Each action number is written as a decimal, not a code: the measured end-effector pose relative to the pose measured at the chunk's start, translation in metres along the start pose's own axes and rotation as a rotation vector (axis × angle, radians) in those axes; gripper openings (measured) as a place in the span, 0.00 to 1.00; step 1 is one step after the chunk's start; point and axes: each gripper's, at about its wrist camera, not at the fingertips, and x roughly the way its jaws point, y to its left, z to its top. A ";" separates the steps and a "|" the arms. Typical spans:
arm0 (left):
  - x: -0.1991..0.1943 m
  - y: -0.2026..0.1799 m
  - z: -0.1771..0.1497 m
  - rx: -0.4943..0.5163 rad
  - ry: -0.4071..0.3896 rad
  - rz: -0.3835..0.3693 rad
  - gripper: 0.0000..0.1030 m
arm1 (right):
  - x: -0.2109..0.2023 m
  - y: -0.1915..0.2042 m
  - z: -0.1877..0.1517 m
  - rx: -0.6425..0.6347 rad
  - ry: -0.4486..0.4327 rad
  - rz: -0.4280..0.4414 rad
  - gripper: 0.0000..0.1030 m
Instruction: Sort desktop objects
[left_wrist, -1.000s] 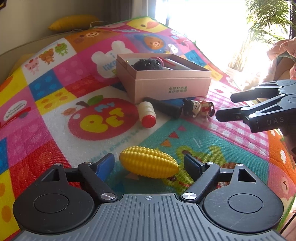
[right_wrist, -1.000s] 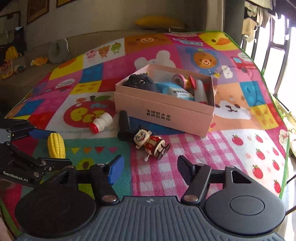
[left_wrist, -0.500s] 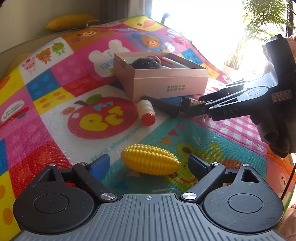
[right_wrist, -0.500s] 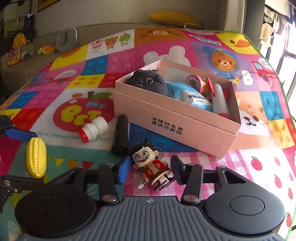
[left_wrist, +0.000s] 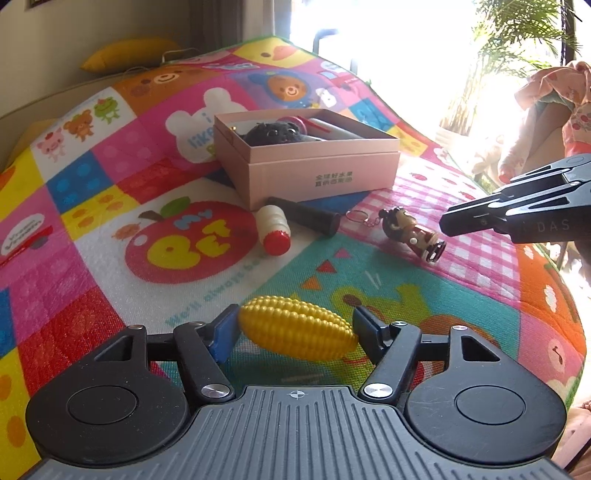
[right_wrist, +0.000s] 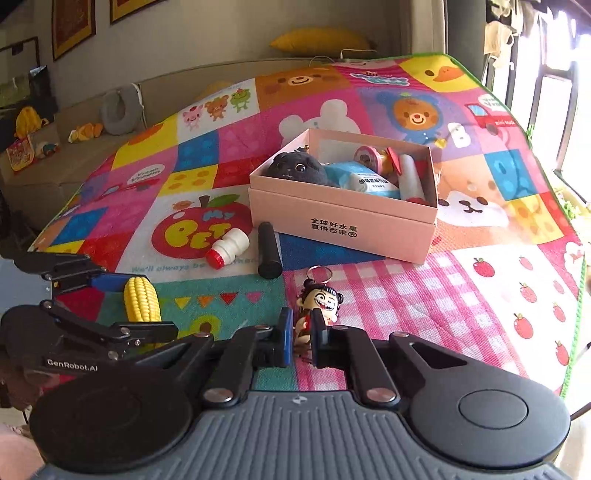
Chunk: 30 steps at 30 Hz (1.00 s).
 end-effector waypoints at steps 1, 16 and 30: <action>-0.001 -0.001 0.000 0.003 -0.001 0.003 0.69 | -0.002 0.002 -0.003 -0.023 -0.005 -0.013 0.11; -0.003 -0.003 -0.003 0.007 0.003 -0.007 0.82 | 0.060 -0.006 0.011 0.106 0.069 -0.009 0.53; -0.017 -0.016 0.003 0.057 -0.029 -0.009 0.69 | -0.018 -0.006 0.009 0.099 0.019 0.039 0.27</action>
